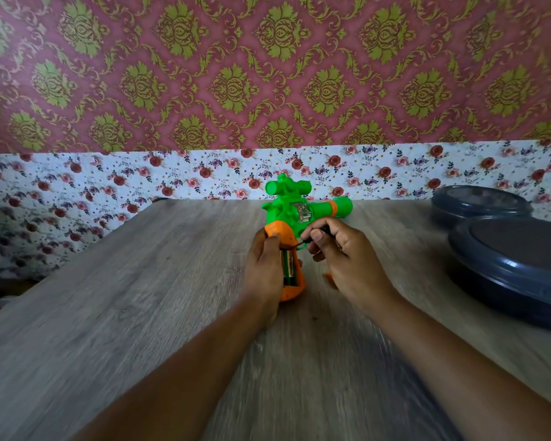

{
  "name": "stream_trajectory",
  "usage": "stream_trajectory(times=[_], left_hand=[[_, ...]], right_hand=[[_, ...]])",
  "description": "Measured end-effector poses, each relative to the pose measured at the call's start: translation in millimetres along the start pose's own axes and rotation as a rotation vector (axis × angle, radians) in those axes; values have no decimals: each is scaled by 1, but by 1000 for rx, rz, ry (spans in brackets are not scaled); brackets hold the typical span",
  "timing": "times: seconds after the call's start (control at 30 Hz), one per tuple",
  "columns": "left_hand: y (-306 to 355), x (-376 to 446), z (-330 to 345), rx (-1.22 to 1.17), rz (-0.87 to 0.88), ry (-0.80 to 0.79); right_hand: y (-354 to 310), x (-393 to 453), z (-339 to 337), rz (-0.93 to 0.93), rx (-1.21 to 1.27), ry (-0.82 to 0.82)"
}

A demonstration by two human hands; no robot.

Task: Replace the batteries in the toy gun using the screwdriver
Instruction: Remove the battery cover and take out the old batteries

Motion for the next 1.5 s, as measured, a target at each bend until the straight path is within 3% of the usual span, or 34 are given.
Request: stream_trajectory(times=[0.3,0.6,0.73,0.9,1.07,1.5], left_hand=[[5,-5,0,1,56,-19],[3,-1,-1,80,73,-40],[1,-1,-3,91,51,-30],[0,0,0,29,30,-51],[0,-1,0,-25,7,-30],[-1,0,-3,11,-6,0]], right_hand=[[3,21,4,196,100,0],[-5,62,14,453,-42,-256],[-3,65,16,542,-25,-200],[-8,46,2,293,-138,65],[0,5,6,175,-266,-51],[0,0,7,-14,-422,-134]])
Point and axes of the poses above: each hand's wrist, its own x-axis towards the middle knuckle, its own z-axis out of the palm, y = z × x, the point moved 5 cm from there along x, towards the middle knuckle, and after that the axes turned 3 degrees about z, right-handed, at the moved point
